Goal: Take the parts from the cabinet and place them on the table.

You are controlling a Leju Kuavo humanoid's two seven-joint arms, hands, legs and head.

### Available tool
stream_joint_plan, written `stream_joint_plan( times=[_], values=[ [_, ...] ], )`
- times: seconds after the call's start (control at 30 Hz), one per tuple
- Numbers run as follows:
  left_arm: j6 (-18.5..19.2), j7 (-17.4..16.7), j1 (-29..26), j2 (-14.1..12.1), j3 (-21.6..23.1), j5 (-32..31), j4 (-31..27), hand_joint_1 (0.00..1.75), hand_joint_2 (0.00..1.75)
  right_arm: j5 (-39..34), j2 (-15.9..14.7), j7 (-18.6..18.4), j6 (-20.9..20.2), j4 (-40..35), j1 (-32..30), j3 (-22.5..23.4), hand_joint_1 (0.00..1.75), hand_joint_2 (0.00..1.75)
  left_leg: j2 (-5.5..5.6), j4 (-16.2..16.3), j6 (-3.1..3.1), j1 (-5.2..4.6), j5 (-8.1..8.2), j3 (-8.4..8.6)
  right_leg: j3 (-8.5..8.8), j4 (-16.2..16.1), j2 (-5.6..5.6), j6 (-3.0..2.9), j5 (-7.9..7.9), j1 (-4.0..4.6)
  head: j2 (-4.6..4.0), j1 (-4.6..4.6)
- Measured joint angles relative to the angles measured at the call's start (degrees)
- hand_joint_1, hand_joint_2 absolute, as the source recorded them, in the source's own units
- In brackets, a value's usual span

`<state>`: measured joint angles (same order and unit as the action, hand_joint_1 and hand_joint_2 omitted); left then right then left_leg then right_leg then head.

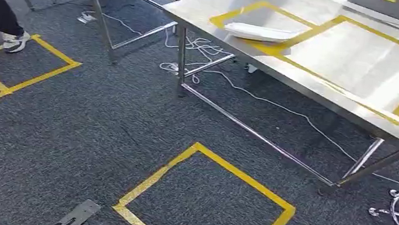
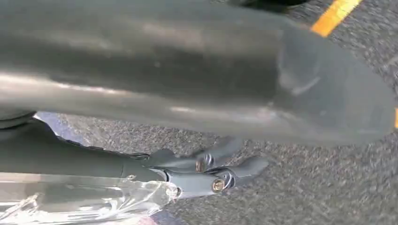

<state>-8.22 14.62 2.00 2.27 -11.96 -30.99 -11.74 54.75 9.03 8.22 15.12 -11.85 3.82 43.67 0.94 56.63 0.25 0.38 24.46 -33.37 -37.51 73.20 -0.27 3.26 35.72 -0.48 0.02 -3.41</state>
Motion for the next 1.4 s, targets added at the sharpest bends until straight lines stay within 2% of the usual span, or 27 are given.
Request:
stream_joint_plan(
  times=[0.03,0.07,0.13,0.17,0.2,0.23,0.27,0.33,0.37,0.4,0.43,0.47,0.5,0.53,0.57,0.6,0.67,0.7,0.73,0.77,0.8,0.83,0.87,0.93,1.07,1.2,1.4],
  values=[
    [0.4,0.2,-0.1,0.1,-0.4,0.5,0.0,0.00,1.75,0.0,0.0,0.0,0.0,0.0,-0.2,0.0,0.00,0.00,0.73,0.0,0.01,-0.06,-0.01,0.00,-1.56,3.0,0.09,-0.08,0.61,0.00,0.00,0.00],
    [0.5,0.2,-0.1,0.2,-0.7,0.7,0.0,0.00,1.75,0.0,0.0,0.0,0.1,0.0,-0.3,0.1,0.00,0.00,1.47,0.0,0.00,-0.06,-0.03,0.03,-1.72,2.9,0.11,-0.20,-0.31,0.00,0.00,-0.02],
    [0.5,0.2,-0.2,0.2,-1.2,1.0,0.0,0.00,1.75,0.0,0.0,0.0,0.1,0.0,-0.2,0.2,0.00,0.00,3.00,0.1,-0.14,0.00,-0.11,0.10,1.52,-4.4,0.43,-0.45,-4.99,-0.08,0.00,0.00],
    [0.5,0.2,-0.1,0.2,-1.6,1.0,0.0,0.00,1.75,0.0,0.0,0.0,0.1,0.0,-0.2,0.2,0.00,0.00,3.86,0.1,-0.31,0.09,-0.17,0.18,4.36,-10.3,1.73,-0.59,-7.78,-0.24,0.00,0.02],
    [0.5,0.2,-0.1,0.2,-1.7,1.0,0.0,0.00,1.75,0.0,0.0,0.0,0.2,0.0,-0.2,0.2,0.00,0.00,4.38,0.1,-0.56,0.14,-0.24,0.07,5.89,-13.9,4.58,-0.62,-8.33,-0.54,0.00,0.06],
    [0.5,0.2,0.1,0.2,-1.8,1.1,0.0,0.00,1.75,0.0,0.0,0.0,0.2,0.0,-0.2,0.2,0.00,0.00,5.02,0.5,-0.94,-0.17,-0.21,-0.26,6.16,-15.0,5.14,-0.58,-8.03,-0.77,0.00,0.02],
    [0.5,0.2,0.0,0.2,-1.9,1.1,0.0,0.00,1.75,0.0,0.0,0.0,0.2,0.0,-0.1,0.2,0.00,0.00,5.45,0.2,-1.36,0.06,-0.51,-0.52,6.25,-14.8,4.66,-0.65,-8.11,-0.50,0.00,0.02],
    [0.5,0.2,-0.4,0.2,-2.0,1.1,0.1,0.00,1.75,0.0,0.0,0.0,0.2,0.0,-0.1,0.3,0.00,0.00,6.41,-0.3,-2.25,0.43,-1.10,-0.74,6.24,-14.6,3.82,-1.33,-8.38,-0.10,0.00,0.00],
    [0.5,0.2,-0.4,0.2,-2.1,1.1,0.2,0.00,0.00,0.0,-0.1,0.0,0.3,0.0,0.0,0.3,0.00,0.00,6.85,-0.2,-2.59,0.48,-1.04,-0.87,6.36,-15.2,3.09,-1.95,-8.81,-0.42,0.00,0.02],
    [0.5,0.2,-0.5,0.2,-2.1,1.1,0.2,0.00,0.00,0.0,-0.1,0.0,0.4,0.0,0.0,0.4,0.00,0.00,3.82,0.7,-2.64,0.19,-0.08,-1.30,6.54,-15.5,2.38,-2.28,-9.01,-0.35,0.00,-0.11],
    [0.7,0.2,-0.3,0.2,-2.2,1.2,0.2,0.00,0.00,0.0,-0.1,0.0,0.4,0.0,0.0,0.4,0.00,0.00,1.40,3.9,-2.86,0.08,2.17,-2.87,6.58,-15.6,1.64,-2.63,-9.09,-0.22,0.00,-0.46],
    [0.8,0.2,0.0,0.3,-2.3,1.4,0.2,0.00,0.00,0.0,-0.1,0.0,0.3,0.0,-0.1,0.5,0.00,0.00,0.55,8.2,-3.04,0.11,4.41,-5.00,6.48,-15.6,0.80,-2.66,-9.09,-0.08,0.00,-0.46],
    [0.8,0.0,0.2,0.4,-2.3,1.4,0.2,0.00,1.75,0.0,-0.1,-0.2,0.3,0.0,-0.2,0.7,0.00,0.00,0.08,12.8,-3.16,0.17,6.41,-7.22,6.43,-15.6,-0.12,-2.72,-9.05,0.03,0.00,-0.46],
    [1.1,-0.5,0.2,0.3,-2.4,1.4,0.2,0.00,1.75,0.0,-0.1,-0.3,0.2,0.0,-0.2,0.8,0.00,0.00,-0.07,16.6,-3.27,0.18,7.52,-8.99,6.38,-15.6,-1.00,-2.78,-9.02,0.09,0.00,-0.44],
    [1.6,-1.0,0.1,0.3,-2.5,1.5,0.2,0.00,1.75,0.0,-0.1,-0.3,0.2,0.0,-0.1,0.8,0.00,0.00,-0.09,17.2,-3.32,0.18,7.09,-9.24,6.38,-15.6,-1.64,-2.77,-9.01,0.09,0.00,-0.48],
    [1.9,-1.4,0.1,0.1,-2.7,1.5,0.2,0.00,1.75,0.0,0.0,-0.3,0.1,0.0,-0.1,0.8,0.00,0.00,-0.13,15.4,-3.33,0.19,5.50,-8.18,6.38,-15.6,-1.74,-2.75,-9.00,0.08,0.00,-0.44],
    [1.7,-1.9,0.2,-0.3,-2.9,1.0,0.2,0.00,1.75,0.1,0.2,-0.4,0.1,0.0,0.2,0.8,0.00,0.00,-0.47,7.0,-3.29,0.24,1.26,-3.21,6.46,-15.6,-2.39,-2.58,-8.94,-0.03,0.00,-0.46],
    [1.5,-1.8,0.2,-0.4,-2.9,1.0,0.2,0.00,1.75,0.2,0.4,-0.6,0.1,0.0,0.3,0.8,0.00,0.00,-1.35,2.1,-3.34,0.31,-0.13,-0.10,6.56,-15.5,-2.57,-2.30,-8.90,0.01,0.00,-0.50],
    [1.4,-1.8,0.5,-0.4,-3.0,1.0,0.2,0.00,1.75,0.3,0.4,-0.8,0.1,0.0,0.3,0.8,0.00,0.00,-1.58,-0.3,-3.24,0.03,0.61,1.01,6.20,-14.9,-2.67,-1.81,-8.58,0.55,0.00,-0.66],
    [1.3,-1.9,0.6,-0.4,-3.1,1.0,0.2,0.00,1.75,0.4,0.5,-1.1,0.1,0.0,0.3,0.8,0.00,0.00,-1.27,-0.1,-2.33,0.06,0.50,0.70,6.13,-15.1,-2.77,-1.59,-8.69,0.51,0.02,-0.48],
    [1.1,-1.8,0.7,-0.4,-3.1,1.0,0.2,0.00,1.75,0.5,0.5,-1.2,0.1,0.0,0.2,0.8,0.00,0.00,-1.28,-0.2,-2.44,0.15,0.39,0.71,5.75,-15.0,-2.74,-2.19,-8.28,0.57,0.00,-0.48],
    [1.1,-1.8,0.7,-0.4,-3.2,0.9,0.2,0.00,1.75,0.7,0.5,-1.3,0.1,0.0,0.1,0.8,0.00,0.00,-1.26,-0.2,-2.42,0.10,0.46,0.74,5.82,-15.0,-2.70,-3.42,-8.19,0.57,0.00,-0.22],
    [1.1,-1.8,0.7,-0.4,-3.2,0.7,0.2,0.00,1.75,0.8,0.6,-1.3,0.1,0.0,0.1,0.8,0.00,0.00,-1.26,-0.2,-2.30,-0.03,0.48,0.75,5.82,-15.1,-2.68,-3.77,-8.49,0.57,0.00,-0.20],
    [1.1,-1.8,0.8,-0.7,-3.3,0.5,0.2,0.00,1.75,0.8,0.7,-1.4,0.1,0.0,0.2,0.8,0.00,0.00,-1.26,-0.2,-1.89,-0.21,0.43,0.67,5.96,-15.6,-2.69,-2.58,-9.04,0.41,0.00,-0.20],
    [1.1,-1.8,0.8,-0.8,-3.3,0.5,0.2,0.00,1.75,0.8,0.9,-1.4,0.1,0.1,0.1,0.8,0.00,0.00,-1.27,-0.2,-1.47,-0.29,0.41,0.53,6.06,-16.1,-2.66,-1.59,-9.42,0.34,0.00,-0.22],
    [1.1,-1.8,0.8,-0.9,-3.3,0.5,0.2,0.00,1.75,0.8,1.0,-1.5,0.0,0.1,0.1,0.8,0.00,0.00,-1.27,0.0,-1.30,-0.34,0.30,0.27,6.13,-16.0,-2.66,-1.02,-9.53,0.28,0.00,-0.24],
    [0.1,-0.6,0.9,-1.2,-3.3,-0.4,0.2,0.00,1.75,1.2,1.3,-0.7,0.0,0.1,0.2,0.8,0.00,0.00,-1.27,3.0,-1.33,-0.34,1.16,-2.00,3.66,-12.6,-2.63,-0.83,-8.41,0.28,0.00,-0.24]
  ],
)
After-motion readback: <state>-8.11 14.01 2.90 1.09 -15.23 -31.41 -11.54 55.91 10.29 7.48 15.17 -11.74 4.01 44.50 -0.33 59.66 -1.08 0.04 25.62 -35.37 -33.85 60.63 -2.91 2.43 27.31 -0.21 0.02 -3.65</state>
